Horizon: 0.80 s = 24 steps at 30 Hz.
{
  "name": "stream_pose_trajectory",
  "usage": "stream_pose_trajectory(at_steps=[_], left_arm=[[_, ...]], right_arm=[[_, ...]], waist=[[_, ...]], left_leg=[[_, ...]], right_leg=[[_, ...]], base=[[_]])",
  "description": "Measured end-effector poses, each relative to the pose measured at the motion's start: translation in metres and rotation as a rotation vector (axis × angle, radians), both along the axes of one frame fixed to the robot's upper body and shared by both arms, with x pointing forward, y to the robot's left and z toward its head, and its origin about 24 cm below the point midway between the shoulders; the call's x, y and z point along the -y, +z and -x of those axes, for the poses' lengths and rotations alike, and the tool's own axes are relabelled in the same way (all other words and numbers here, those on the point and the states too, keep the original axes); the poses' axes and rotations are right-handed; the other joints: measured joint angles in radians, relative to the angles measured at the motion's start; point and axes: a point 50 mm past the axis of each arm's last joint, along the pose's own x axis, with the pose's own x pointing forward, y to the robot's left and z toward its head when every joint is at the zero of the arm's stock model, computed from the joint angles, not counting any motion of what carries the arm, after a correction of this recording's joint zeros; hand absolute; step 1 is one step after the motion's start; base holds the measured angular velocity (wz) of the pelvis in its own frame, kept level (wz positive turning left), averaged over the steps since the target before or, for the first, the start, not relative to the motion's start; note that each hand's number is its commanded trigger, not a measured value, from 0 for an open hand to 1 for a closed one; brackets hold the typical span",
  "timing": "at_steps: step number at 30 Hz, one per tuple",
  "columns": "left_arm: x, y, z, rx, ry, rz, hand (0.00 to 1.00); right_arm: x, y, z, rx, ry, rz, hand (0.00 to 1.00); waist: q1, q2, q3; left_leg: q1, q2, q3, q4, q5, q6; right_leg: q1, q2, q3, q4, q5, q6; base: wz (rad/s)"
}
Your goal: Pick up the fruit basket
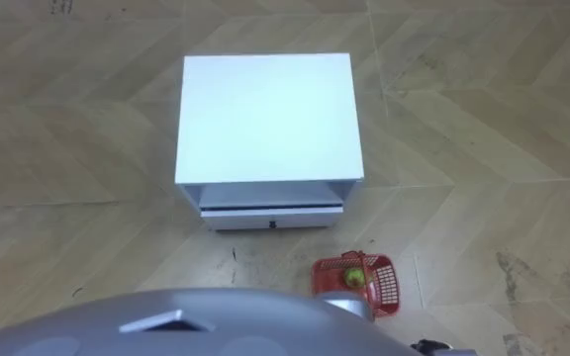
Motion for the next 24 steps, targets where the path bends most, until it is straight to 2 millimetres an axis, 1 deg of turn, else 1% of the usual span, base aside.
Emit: stream_pose_trajectory(at_steps=[1, 5, 7, 11, 24], left_arm=[[0.0, 0.0, -0.001, 0.001, -0.003, 0.001, 0.0], [0.003, -0.001, -0.001, -0.007, -0.023, 0.009, 0.0], [0.004, -0.001, -0.002, -0.01, -0.027, 0.017, 0.0], [0.006, -0.002, -0.001, -0.015, -0.02, 0.025, 0.0], [0.006, -0.002, -0.003, -0.009, -0.028, 0.025, 0.0]], right_arm=[[0.0, 0.0, -0.004, 0.008, 0.012, -0.003, 0.0], [0.001, 0.0, -0.009, 0.005, 0.081, 0.001, 0.0], [0.002, 0.0, -0.014, 0.004, 0.11, 0.004, 0.0], [0.002, 0.0, -0.018, 0.016, 0.122, 0.006, 0.0], [-0.003, -0.002, -0.019, 0.018, 0.134, -0.007, 0.0]], waist=[[0.0, 0.001, 0.0004], [0.0, 0.004, 0.0013], [-0.001, 0.003, 0.0031], [0.002, 0.003, 0.003], [-0.002, -0.003, 0.0023]], left_leg=[[0.0, 0.0, 0.0, 0.0, 0.0, 0.0], [-0.003, 0.0, -0.001, 0.001, 0.0, 0.0], [-0.009, 0.0, -0.002, 0.0, 0.0, 0.0], [-0.009, 0.001, -0.003, -0.002, 0.0, 0.0], [-0.008, -0.001, -0.011, 0.004, 0.0, 0.0]], right_leg=[[-0.001, 0.0, 0.0, 0.0, 0.0, 0.0], [-0.001, 0.0, -0.002, 0.001, 0.0, -0.001], [-0.004, 0.0, -0.005, 0.0, -0.001, -0.001], [-0.005, 0.0, -0.006, 0.0, -0.001, -0.001], [-0.002, -0.001, -0.007, 0.003, -0.001, -0.001]], base=[[0.0], [0.0], [0.0], [0.0], [0.01]])
